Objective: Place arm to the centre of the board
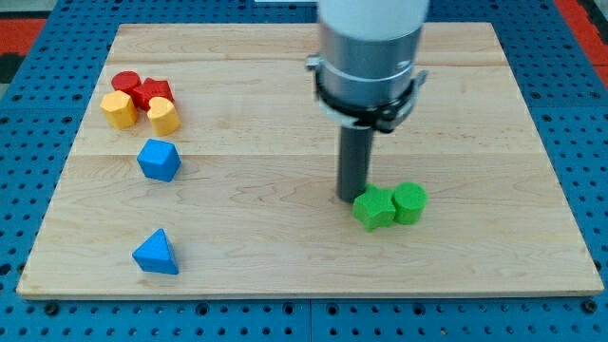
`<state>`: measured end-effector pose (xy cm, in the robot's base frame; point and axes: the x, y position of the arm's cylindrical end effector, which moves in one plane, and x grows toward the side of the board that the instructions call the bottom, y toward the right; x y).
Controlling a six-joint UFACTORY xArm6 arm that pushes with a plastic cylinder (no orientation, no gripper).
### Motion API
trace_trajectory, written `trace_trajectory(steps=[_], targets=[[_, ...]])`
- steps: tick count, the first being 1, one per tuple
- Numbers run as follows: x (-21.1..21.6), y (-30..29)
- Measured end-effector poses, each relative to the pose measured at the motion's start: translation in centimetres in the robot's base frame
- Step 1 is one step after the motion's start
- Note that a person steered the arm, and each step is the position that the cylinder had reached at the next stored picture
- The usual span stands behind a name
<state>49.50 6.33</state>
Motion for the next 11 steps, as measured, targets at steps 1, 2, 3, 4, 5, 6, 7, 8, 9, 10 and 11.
trace_trajectory(steps=[1,2,3,4,5,6,7,8,9,10,11], targets=[[-0.5,5.9],[0.3,9.7],[-4.0,8.2],[-7.6,6.6],[-9.0,2.0],[-9.0,-2.1],[-8.6,-3.3],[-7.5,-3.2],[-7.5,-3.2],[-5.4,-3.1],[-5.0,-1.8]])
